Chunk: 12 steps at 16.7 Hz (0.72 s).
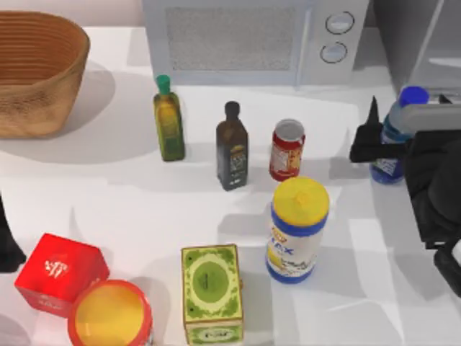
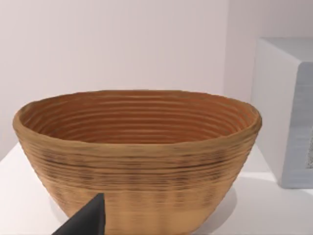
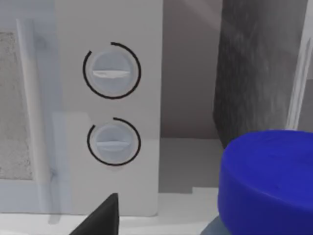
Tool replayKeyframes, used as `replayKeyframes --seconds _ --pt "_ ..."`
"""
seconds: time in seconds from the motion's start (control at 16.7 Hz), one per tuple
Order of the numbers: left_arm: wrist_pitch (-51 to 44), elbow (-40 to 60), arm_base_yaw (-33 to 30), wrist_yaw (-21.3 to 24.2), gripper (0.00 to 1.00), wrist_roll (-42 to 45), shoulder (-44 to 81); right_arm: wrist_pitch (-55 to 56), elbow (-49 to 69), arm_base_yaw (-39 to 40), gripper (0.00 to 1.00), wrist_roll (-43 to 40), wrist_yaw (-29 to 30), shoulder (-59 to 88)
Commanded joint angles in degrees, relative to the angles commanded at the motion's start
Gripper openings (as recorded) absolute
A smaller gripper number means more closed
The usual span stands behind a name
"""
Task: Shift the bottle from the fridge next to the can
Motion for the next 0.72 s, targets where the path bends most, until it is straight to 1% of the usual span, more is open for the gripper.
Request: replayKeyframes --seconds 0.12,0.48,0.72 --pt "0.0 0.0 0.0 0.0 1.00 0.0 0.0 0.2 -0.2 0.1 1.00 0.0 0.2 -0.1" --pt "0.0 0.0 0.0 0.0 1.00 0.0 0.0 4.0 -6.0 2.1 1.00 0.0 2.2 -1.7" --pt "0.0 0.0 0.0 0.0 1.00 0.0 0.0 4.3 -6.3 2.2 1.00 0.0 2.4 -1.8"
